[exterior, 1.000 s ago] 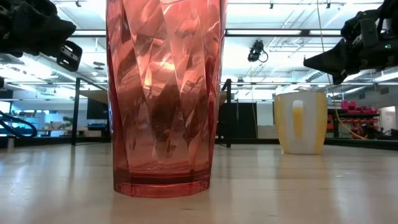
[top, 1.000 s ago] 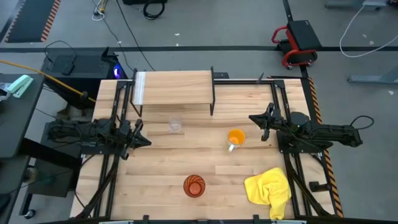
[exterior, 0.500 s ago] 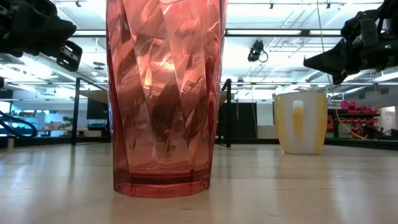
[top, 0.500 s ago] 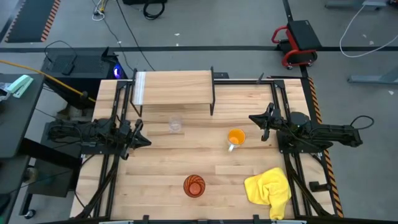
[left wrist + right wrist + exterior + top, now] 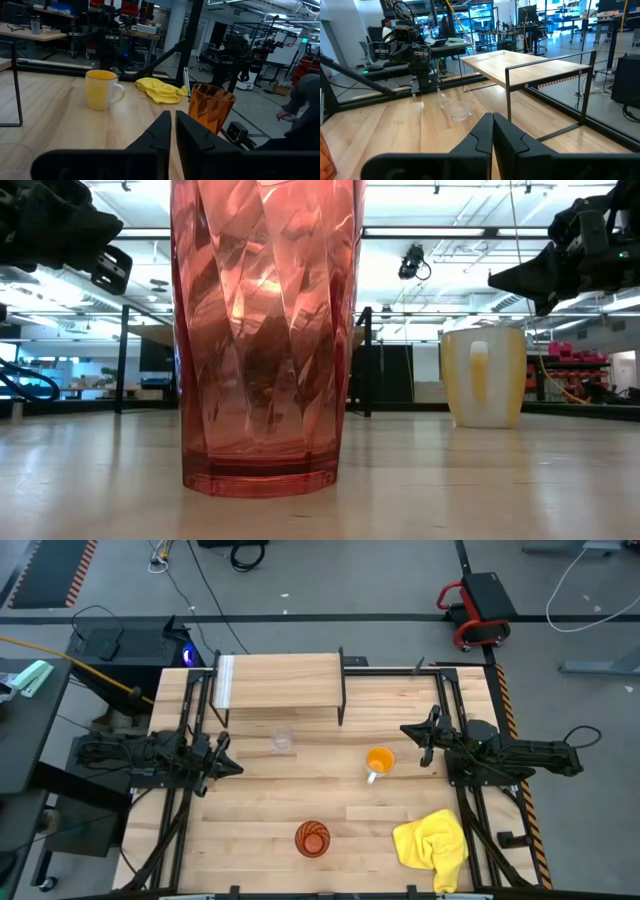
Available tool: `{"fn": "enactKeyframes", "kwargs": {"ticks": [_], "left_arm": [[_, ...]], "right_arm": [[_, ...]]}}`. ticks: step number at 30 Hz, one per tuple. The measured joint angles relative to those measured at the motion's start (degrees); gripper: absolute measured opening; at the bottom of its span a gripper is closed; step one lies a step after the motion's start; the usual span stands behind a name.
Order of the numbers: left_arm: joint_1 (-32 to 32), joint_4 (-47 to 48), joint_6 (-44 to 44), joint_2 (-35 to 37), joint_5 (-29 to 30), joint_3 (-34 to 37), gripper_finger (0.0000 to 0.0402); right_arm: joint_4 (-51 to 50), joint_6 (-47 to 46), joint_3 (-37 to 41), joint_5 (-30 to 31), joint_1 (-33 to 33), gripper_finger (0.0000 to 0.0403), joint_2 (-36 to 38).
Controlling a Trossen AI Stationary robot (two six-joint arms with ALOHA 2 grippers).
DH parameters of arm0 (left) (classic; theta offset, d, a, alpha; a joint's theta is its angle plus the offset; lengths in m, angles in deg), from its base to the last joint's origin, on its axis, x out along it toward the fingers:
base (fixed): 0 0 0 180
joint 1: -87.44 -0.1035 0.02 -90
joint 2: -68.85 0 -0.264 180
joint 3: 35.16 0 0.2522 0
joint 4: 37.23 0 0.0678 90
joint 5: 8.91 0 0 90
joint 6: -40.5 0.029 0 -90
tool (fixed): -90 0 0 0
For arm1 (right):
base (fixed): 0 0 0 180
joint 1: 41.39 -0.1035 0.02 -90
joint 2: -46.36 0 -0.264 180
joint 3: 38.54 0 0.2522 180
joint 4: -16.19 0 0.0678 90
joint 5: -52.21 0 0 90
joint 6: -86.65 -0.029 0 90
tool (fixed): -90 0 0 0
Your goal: Stack small to large cups/mugs on shelf
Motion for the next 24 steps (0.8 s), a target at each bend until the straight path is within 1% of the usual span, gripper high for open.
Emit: {"fn": "enactKeyframes", "kwargs": {"ticks": [13,24], "left_arm": [[0.0,0.0,0.0,0.0,0.0,0.0,0.0023],[0.0,0.0,0.0,0.0,0.0,0.0,0.0036]], "right_arm": [[0.0,0.0,0.0,0.0,0.0,0.0015,0.0],[0.0,0.0,0.0,0.0,0.0,0.0015,0.0]]}}
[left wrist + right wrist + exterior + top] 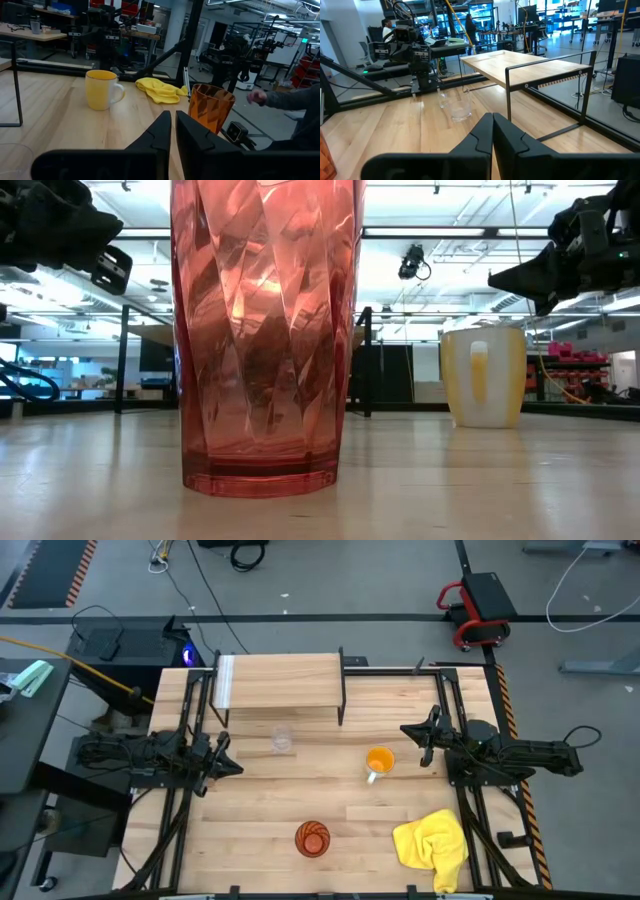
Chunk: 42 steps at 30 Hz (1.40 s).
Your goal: Stack small to large cups/mugs on shelf
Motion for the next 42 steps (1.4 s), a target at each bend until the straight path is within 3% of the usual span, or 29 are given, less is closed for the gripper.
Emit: {"fn": "enactKeyframes", "kwargs": {"ticks": [18,21,26,28,42], "left_arm": [[0.0,0.0,0.0,0.0,0.0,0.0,0.0034],[0.0,0.0,0.0,0.0,0.0,0.0,0.0036],[0.0,0.0,0.0,0.0,0.0,0.0,0.0030],[0.0,0.0,0.0,0.0,0.0,0.0,0.0027],[0.0,-0.1,0.4,0.0,0.0,0.0,0.0035]], "right_arm": [[0.0,-0.9,0.0,0.0,0.0,0.0015,0.0],[0.0,-12.8,0.0,0.0,0.0,0.0015,0.0],[0.7,-40.5,0.0,0.0,0.0,0.0015,0.0],[0.7,-46.0,0.0,-0.6,0.0,0.0015,0.0],[0.9,-43.9,0.0,-0.4,0.1,0.0015,0.0]]}}
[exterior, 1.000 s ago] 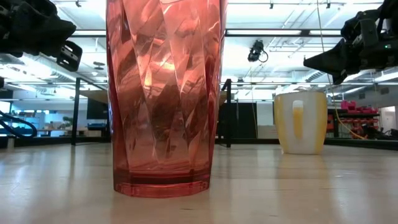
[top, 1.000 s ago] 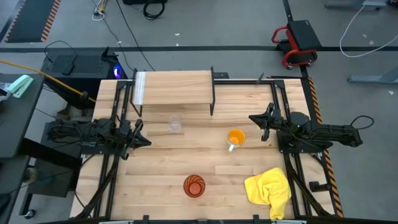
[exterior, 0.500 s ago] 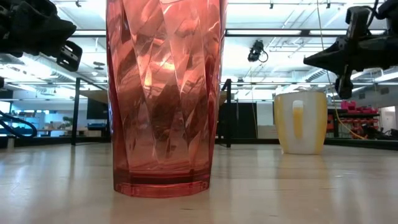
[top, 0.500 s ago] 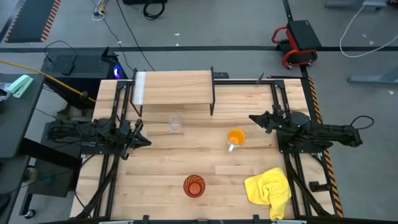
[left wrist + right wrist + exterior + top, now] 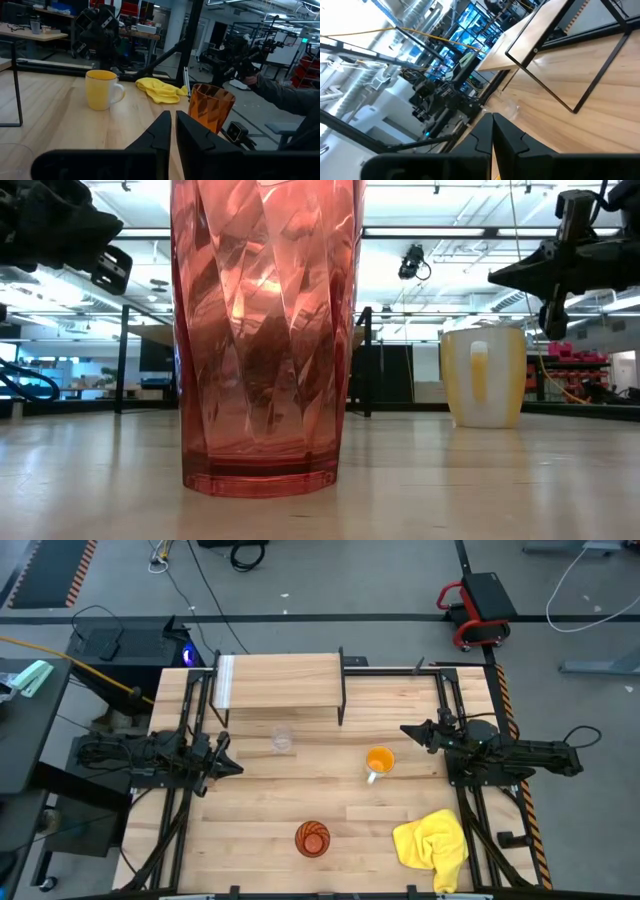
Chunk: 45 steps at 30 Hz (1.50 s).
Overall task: Stack small to large cups/mugs on shelf
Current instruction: Put the orange glass on the shelf
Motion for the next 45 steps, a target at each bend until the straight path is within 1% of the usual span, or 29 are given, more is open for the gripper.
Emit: {"fn": "enactKeyframes", "kwargs": {"ticks": [3,4,7,9,11,13,17,20,23,25,28,31,33,36,38,42,45], "left_arm": [[0.0,-0.2,1.4,0.0,0.0,0.0,0.0030],[0.0,-0.2,1.4,0.0,0.0,0.0,0.0029],[0.0,-0.4,1.4,0.0,0.0,0.0,0.0024],[0.0,-0.8,3.3,0.0,0.0,0.0,0.0023],[0.0,-2.0,4.3,0.0,0.0,0.0,0.0025],[0.0,-2.9,4.2,0.0,0.0,0.0,0.0028],[0.0,-5.1,3.8,0.0,0.0,0.0,0.0035],[0.0,-5.6,3.8,0.0,0.0,0.0,0.0036],[0.0,-5.9,3.8,0.0,0.0,0.0,0.0031],[0.0,-6.6,3.8,0.0,0.0,0.0,0.0028],[0.0,-7.0,3.6,0.0,0.0,0.0,0.0024],[0.0,-7.2,0.2,0.0,0.0,0.0,0.0024],[0.1,-7.2,-3.0,0.0,-0.1,0.0,0.0027],[0.2,-7.1,-6.1,0.0,-1.2,0.0,0.0031],[0.7,-7.1,-8.0,0.0,-2.1,0.0,0.0034],[2.9,-6.9,-10.7,0.0,-2.8,0.0,0.0036],[5.2,-6.8,-11.0,-0.1,-2.8,0.0,0.0035]], "right_arm": [[0.4,0.1,0.0,-0.3,-0.1,0.0015,0.0],[1.3,1.3,0.0,-1.2,-0.1,0.0015,0.0],[6.2,9.2,0.0,-8.3,-0.6,0.0015,0.0],[10.5,13.1,0.0,-12.8,-1.5,0.0015,0.0],[15.1,16.2,0.0,-16.0,-2.7,0.0015,0.0],[17.2,18.5,-0.7,-18.4,-4.1,0.0015,0.0],[17.3,21.4,-3.9,-19.5,-7.3,0.0015,-1.0],[17.2,23.6,-6.5,-19.5,-9.9,0.0015,-4.3],[17.2,25.9,-9.7,-19.5,-12.5,0.0015,-10.3],[17.1,27.0,-12.2,-19.5,-14.0,0.0015,-15.6],[17.1,28.4,-17.0,-19.5,-16.4,0.0015,-25.1],[16.8,29.8,-23.1,-20.0,-19.1,0.0015,-35.3],[14.4,31.1,-28.0,-20.2,-20.8,0.0015,-41.6],[7.8,32.5,-35.5,-20.2,-23.0,0.0015,-49.8],[4.2,32.7,-39.8,-19.0,-24.3,0.0015,-54.7],[-0.5,32.6,-47.0,-16.1,-26.4,0.0015,-62.9],[-3.7,32.4,-51.0,-14.4,-27.7,0.0015,-67.9]]}}
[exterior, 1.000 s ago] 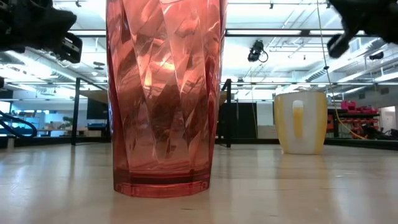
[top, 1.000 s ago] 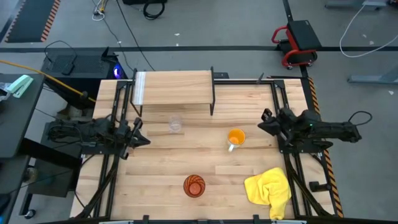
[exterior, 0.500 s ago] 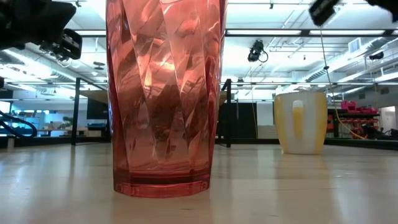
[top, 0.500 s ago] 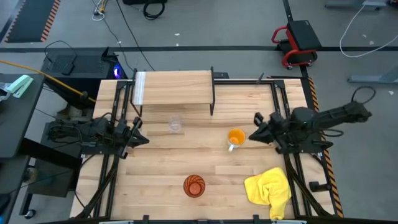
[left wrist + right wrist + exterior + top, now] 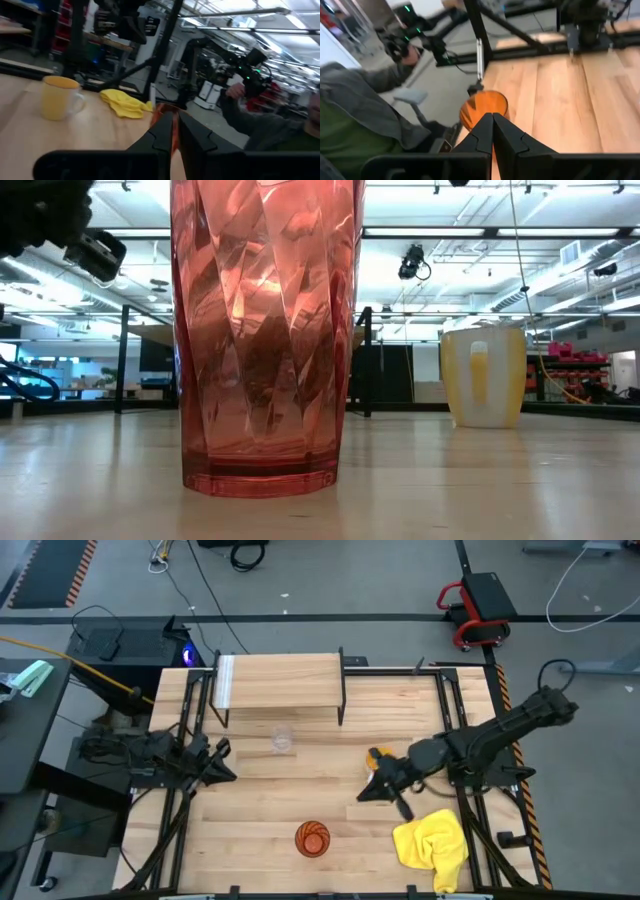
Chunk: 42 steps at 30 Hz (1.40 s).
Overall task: Stack small to large cups/mugs on shelf
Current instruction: Put the orange glass on the shelf
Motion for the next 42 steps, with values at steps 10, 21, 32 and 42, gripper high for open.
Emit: {"fn": "enactKeyframes", "kwargs": {"ticks": [10,21,32,42], "left_arm": [[6.8,-0.4,0.0,-5.6,3.9,0.0,0.0032],[9.0,-3.2,-1.4,-12.9,7.0,0.0,0.0040],[9.0,-7.9,-1.6,-19.3,7.4,0.0,0.0037],[9.0,-10.4,-3.4,-23.2,7.8,0.0,0.0042]], "right_arm": [[-1.4,-8.2,2.8,15.8,-6.5,0.0015,-11.5],[10.7,-18.3,6.1,26.4,-13.6,0.0015,-22.9],[19.9,-18.5,3.2,20.8,-13.1,0.0015,-33.9],[20.3,-14.5,-6.5,15.3,-14.2,0.0015,-41.0]]}}
